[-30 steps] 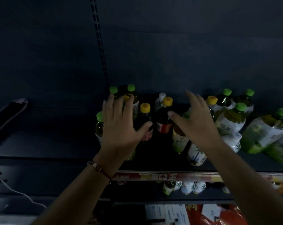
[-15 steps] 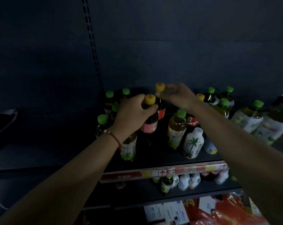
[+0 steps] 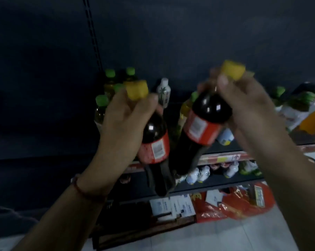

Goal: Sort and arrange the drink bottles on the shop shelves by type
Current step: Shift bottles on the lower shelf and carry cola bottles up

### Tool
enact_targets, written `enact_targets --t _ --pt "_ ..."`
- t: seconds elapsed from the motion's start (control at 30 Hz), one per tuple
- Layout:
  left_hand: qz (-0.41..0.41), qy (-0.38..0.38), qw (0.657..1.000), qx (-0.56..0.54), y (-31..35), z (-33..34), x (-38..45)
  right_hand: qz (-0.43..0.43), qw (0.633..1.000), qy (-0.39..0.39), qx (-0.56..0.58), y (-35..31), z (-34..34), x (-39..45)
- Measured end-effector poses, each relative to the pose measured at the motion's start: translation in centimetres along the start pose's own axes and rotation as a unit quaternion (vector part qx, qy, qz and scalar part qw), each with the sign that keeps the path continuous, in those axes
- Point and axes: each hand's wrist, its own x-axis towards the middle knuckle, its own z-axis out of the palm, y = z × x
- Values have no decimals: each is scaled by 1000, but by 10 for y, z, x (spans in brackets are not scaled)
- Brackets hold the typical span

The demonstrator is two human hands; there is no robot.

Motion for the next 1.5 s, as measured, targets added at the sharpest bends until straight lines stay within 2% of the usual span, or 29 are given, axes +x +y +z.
enact_targets --t 0.17,0.3,0.5,0.67,0.87,0.93,1.0,1.07,1.23,1.5 --pt "-149 33 988 15 -86 -5 -88 160 982 -57 -80 101 -11 -80" --pt "-254 57 964 62 -160 8 -136 233 963 -88 -103 197 -16 -115" --pt "-317 137 925 162 -280 18 -177 271 957 -55 -88 312 -4 -149" --pt "-302 136 928 168 -354 12 -191 257 963 -38 -75 387 19 -158" --pt "-200 130 951 197 -412 -10 -166 198 978 -9 -69 456 58 -129" --pt "-150 114 951 246 -434 -19 -154 163 982 -13 -99 472 70 -113" --pt "-162 109 948 251 -452 -23 -144 131 981 -19 -140 487 81 -94" --pt "-171 114 953 221 -464 -25 -135 102 981 -13 -163 500 87 -77" --pt "-90 121 951 270 -479 -30 -116 97 978 -42 -182 520 94 -61" --pt "-91 74 927 355 -492 -31 -118 111 978 -62 -164 525 102 -52"
